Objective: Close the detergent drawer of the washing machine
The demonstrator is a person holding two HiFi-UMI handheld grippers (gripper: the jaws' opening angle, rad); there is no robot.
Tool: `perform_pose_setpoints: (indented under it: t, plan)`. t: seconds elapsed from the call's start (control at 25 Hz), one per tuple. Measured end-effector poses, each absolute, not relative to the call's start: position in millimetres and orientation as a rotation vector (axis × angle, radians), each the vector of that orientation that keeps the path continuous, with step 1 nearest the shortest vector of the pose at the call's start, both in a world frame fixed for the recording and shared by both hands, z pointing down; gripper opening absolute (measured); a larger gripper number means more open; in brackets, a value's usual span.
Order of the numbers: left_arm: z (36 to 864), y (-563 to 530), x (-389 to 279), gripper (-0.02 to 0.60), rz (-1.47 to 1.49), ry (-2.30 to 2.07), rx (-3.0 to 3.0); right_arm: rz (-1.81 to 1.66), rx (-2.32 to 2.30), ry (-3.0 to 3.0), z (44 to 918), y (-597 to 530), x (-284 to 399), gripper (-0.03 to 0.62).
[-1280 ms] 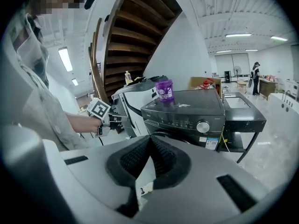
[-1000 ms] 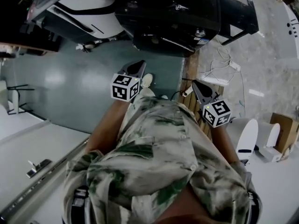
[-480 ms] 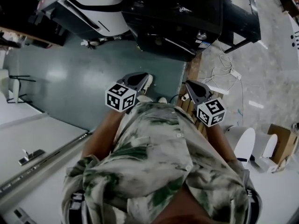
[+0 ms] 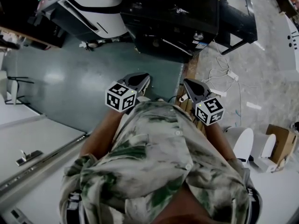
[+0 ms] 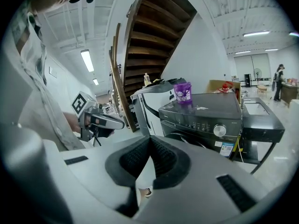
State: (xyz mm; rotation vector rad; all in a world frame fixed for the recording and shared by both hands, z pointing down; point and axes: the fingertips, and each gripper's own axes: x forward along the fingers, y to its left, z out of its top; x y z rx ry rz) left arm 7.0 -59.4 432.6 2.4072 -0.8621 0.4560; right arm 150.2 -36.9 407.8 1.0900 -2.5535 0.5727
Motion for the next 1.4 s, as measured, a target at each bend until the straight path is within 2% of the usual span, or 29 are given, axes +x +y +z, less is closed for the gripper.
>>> perform_pose_setpoints:
  t: [1.4]
  plan:
    - [443.3, -51.3, -19.6, 0.025, 0.421, -0.950, 2.371, 0.539, 1.076, -2.543, 413.6, -19.8, 142.3, 0.021]
